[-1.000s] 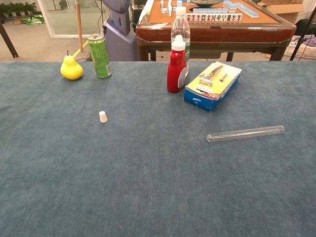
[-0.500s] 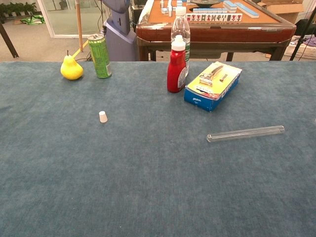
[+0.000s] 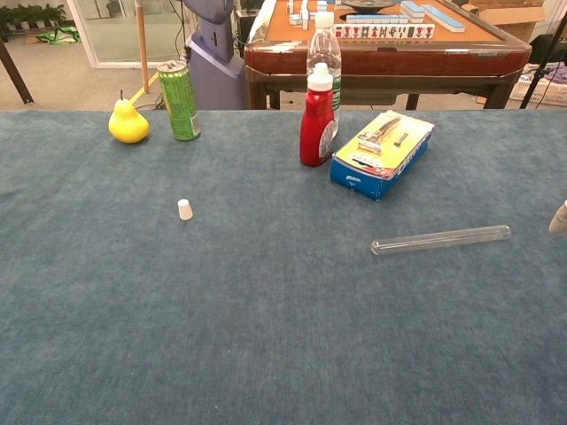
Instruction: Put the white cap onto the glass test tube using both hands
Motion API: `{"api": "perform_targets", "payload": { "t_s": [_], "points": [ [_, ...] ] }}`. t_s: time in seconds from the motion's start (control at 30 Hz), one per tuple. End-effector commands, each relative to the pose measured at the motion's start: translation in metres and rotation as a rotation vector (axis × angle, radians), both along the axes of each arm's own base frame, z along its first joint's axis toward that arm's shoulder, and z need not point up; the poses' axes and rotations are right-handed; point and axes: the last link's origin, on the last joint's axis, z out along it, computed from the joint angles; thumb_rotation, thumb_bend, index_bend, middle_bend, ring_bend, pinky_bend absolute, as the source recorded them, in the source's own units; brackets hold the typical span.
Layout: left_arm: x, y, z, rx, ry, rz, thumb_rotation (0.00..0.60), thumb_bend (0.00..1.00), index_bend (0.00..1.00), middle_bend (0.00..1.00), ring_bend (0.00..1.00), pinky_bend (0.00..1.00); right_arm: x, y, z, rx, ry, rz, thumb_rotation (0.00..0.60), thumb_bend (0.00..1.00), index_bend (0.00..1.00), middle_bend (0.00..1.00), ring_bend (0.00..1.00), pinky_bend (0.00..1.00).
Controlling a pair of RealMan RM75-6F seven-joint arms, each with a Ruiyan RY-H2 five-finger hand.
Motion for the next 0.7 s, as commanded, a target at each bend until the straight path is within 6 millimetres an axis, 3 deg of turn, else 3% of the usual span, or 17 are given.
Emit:
{"api": "perform_targets", "payload": {
  "t_s": [0.03, 0.37, 0.7],
  "points": [
    [0.000, 0.001, 0.000, -0.001, 0.000, -0.001, 0.600, 0.25, 0.05, 0.03, 0.00, 0.02, -0.002, -0.007, -0.004, -0.005, 0.000, -0.006, 0.600, 0.89, 0.25, 1.00, 1.00, 1.00],
    [-0.002, -0.001, 0.000, -0.001, -0.004, 0.011, 0.600, 0.25, 0.05, 0.03, 0.00, 0.02, -0.013, -0.023, -0.015, -0.010, 0.003, -0.047, 0.600, 0.89, 0.25, 1.00, 1.00, 1.00],
    [-0.001, 0.001, -0.001, -0.007, 0.002, 0.007, 0.600, 0.25, 0.05, 0.03, 0.00, 0.02, -0.006, -0.032, -0.033, 0.010, -0.022, -0.028, 0.600, 0.89, 0.25, 1.00, 1.00, 1.00]
  ]
}}
